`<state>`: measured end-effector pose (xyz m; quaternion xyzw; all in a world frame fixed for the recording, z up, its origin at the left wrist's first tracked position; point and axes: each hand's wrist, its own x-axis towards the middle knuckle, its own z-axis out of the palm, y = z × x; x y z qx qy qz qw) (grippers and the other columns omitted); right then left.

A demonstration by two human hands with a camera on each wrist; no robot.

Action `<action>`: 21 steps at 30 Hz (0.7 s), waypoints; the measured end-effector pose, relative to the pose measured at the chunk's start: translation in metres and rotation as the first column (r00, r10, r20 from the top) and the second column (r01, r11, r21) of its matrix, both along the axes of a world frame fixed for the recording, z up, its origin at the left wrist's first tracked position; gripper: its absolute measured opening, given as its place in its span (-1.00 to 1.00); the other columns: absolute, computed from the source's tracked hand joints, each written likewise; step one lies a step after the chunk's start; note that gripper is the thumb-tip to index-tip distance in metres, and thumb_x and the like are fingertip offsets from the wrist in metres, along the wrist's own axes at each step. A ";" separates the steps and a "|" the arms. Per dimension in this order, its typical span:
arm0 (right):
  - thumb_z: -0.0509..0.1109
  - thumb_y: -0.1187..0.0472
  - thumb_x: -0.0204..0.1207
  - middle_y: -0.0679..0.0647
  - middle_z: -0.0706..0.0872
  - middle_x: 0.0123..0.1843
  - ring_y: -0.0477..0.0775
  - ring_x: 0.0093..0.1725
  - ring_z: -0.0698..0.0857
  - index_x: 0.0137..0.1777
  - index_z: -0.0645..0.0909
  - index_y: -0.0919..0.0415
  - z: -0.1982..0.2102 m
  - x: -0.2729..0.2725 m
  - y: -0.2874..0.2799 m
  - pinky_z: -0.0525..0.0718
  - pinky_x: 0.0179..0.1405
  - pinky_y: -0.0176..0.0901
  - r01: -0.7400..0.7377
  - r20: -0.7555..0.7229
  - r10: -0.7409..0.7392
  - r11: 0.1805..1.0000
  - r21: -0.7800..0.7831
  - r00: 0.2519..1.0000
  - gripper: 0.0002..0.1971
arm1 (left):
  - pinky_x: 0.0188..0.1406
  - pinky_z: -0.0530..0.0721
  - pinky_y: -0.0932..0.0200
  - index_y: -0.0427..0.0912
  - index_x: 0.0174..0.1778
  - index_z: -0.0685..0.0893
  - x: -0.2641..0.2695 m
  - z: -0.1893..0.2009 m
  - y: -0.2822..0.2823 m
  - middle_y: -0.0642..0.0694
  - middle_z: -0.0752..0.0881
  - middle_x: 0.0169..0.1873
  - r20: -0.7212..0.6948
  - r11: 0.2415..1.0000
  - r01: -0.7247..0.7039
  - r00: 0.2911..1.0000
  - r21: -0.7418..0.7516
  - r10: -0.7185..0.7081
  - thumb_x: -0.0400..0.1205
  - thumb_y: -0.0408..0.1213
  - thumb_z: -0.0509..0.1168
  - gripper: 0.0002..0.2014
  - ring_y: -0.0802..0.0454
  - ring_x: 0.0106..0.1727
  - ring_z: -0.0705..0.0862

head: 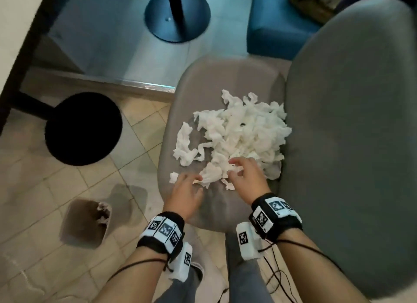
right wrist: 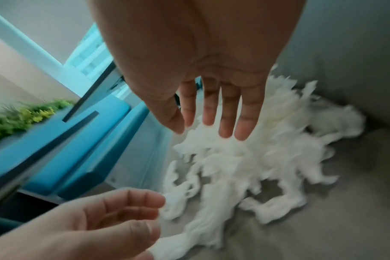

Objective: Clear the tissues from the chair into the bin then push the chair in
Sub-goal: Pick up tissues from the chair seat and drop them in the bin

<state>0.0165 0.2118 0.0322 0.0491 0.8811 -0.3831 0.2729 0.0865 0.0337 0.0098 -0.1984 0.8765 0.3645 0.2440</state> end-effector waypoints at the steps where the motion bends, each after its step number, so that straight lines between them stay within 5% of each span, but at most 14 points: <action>1: 0.37 0.11 0.51 0.02 0.49 0.28 0.11 0.12 0.66 0.29 0.59 -0.05 -0.005 -0.004 0.014 0.64 0.19 0.03 0.010 -0.008 -0.010 0.999 0.039 1.000 -0.66 | 0.24 0.62 -0.04 0.08 0.38 0.58 -0.008 -0.008 0.012 0.02 0.49 0.36 0.014 0.999 0.008 1.000 -0.048 -0.008 0.63 -0.15 0.33 -0.62 -0.11 0.21 0.65; 7: 0.34 0.11 0.55 0.02 0.24 0.59 0.22 0.41 0.55 0.57 0.28 -0.16 -0.038 -0.026 0.057 0.58 0.27 0.17 -0.185 0.086 0.172 0.965 0.185 0.981 -0.41 | 0.25 0.55 -0.12 -0.03 0.52 0.40 -0.031 -0.051 0.054 -0.18 0.49 0.42 0.179 0.950 0.082 0.983 -0.302 -0.028 0.65 -0.13 0.32 -0.50 -0.27 0.31 0.60; 11: 0.27 0.24 0.60 0.17 0.33 0.60 0.30 0.48 0.49 0.61 0.27 -0.15 -0.056 -0.036 0.061 0.50 0.37 0.21 -0.246 0.191 0.210 0.949 0.196 0.959 -0.40 | 0.24 0.62 -0.05 -0.03 0.40 0.60 -0.033 -0.066 0.058 -0.20 0.71 0.24 0.266 0.946 0.153 0.961 -0.286 -0.075 0.67 -0.17 0.26 -0.64 -0.23 0.27 0.65; 16: 0.16 0.24 0.65 0.25 0.57 0.38 0.31 0.33 0.57 0.35 0.63 0.15 -0.070 -0.046 0.065 0.58 0.26 0.09 -0.177 0.175 0.144 0.967 0.183 0.974 -0.66 | 0.07 0.63 0.07 -0.10 0.12 0.79 -0.037 -0.063 0.053 -0.13 0.73 0.11 0.320 0.947 0.195 0.941 -0.255 -0.108 0.65 -0.20 0.28 -0.77 -0.17 0.15 0.70; 21: 0.19 0.06 0.58 0.38 0.67 0.16 0.35 0.19 0.61 -0.14 0.59 0.27 -0.063 -0.053 0.075 0.54 0.18 0.03 0.186 0.220 -0.214 0.972 0.140 0.952 -0.71 | -0.19 0.51 0.11 -0.06 -0.14 0.61 -0.051 -0.040 0.044 -0.04 0.62 -0.09 0.112 0.979 -0.064 0.990 -0.195 0.087 0.57 -0.09 0.28 -0.87 -0.07 -0.11 0.63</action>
